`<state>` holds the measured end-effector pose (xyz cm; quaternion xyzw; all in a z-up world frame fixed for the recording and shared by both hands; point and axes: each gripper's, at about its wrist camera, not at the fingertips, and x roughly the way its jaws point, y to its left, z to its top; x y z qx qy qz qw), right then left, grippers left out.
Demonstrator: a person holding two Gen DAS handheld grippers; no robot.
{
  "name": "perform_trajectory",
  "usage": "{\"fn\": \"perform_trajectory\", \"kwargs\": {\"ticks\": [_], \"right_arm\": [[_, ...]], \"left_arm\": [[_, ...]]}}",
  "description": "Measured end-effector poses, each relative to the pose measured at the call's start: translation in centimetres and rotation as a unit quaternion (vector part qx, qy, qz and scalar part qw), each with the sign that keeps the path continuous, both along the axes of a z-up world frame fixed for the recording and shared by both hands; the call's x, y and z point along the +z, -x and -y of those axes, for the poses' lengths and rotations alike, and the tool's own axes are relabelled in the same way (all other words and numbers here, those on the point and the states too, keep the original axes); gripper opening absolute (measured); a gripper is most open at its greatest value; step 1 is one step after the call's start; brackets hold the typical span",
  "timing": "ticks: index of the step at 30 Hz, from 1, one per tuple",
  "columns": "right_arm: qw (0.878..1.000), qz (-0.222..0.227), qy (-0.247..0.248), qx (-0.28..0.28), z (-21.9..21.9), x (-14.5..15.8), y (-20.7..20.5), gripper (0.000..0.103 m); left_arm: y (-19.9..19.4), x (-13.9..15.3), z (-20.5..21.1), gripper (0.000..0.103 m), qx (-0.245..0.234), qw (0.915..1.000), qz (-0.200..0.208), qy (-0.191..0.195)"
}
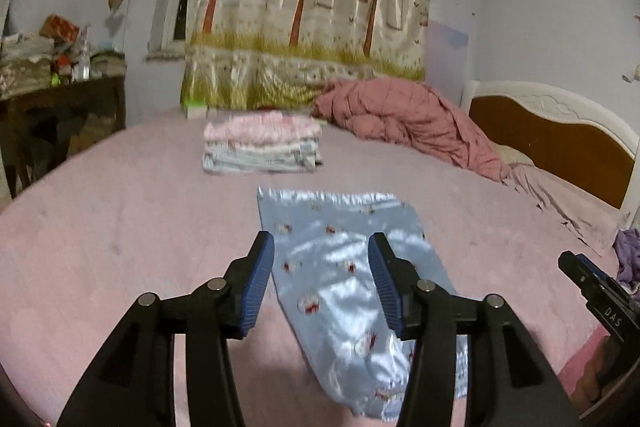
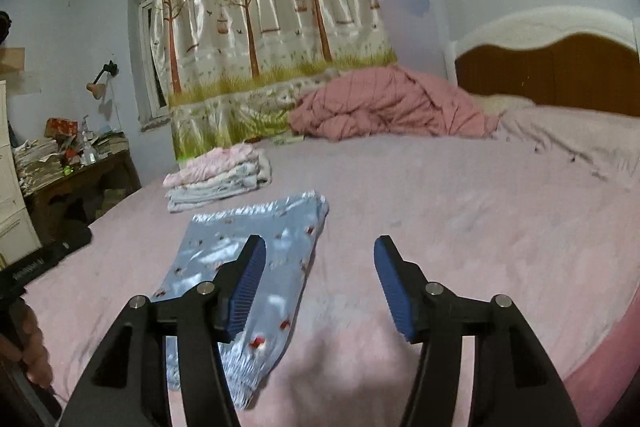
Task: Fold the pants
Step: 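Raise both open grippers and move them toward the waistband end of the pants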
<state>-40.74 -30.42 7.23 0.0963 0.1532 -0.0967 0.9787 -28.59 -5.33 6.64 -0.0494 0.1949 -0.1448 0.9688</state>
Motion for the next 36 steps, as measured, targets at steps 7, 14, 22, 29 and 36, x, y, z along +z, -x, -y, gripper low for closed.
{"fn": "perform_trajectory", "kwargs": {"ticks": [7, 14, 22, 29, 36], "right_arm": [[1.000, 0.004, -0.030, 0.000, 1.9, 0.8, -1.9, 0.058], [1.000, 0.021, 0.007, -0.010, 2.5, 2.6, -4.2, 0.072], [0.998, 0.044, 0.031, -0.017, 3.7, 4.8, -5.6, 0.103], [0.997, 0.056, 0.049, -0.023, 4.4, 6.1, -7.9, 0.103], [0.999, 0.043, 0.012, -0.011, 6.1, 6.3, -11.0, 0.103]], "left_arm": [[0.0, 1.6, 0.1, 0.068, 0.019, 0.9988, 0.040, -0.020], [-0.8, 3.3, 0.2, 0.097, 0.028, 0.9965, 0.074, -0.025], [-2.5, 5.4, 1.4, 0.102, 0.023, 0.9934, 0.111, -0.013], [-4.7, 6.9, 2.1, 0.103, 0.039, 0.9902, 0.133, -0.020], [-5.1, 8.2, 3.6, 0.103, -0.001, 0.9841, 0.175, -0.031]]}}
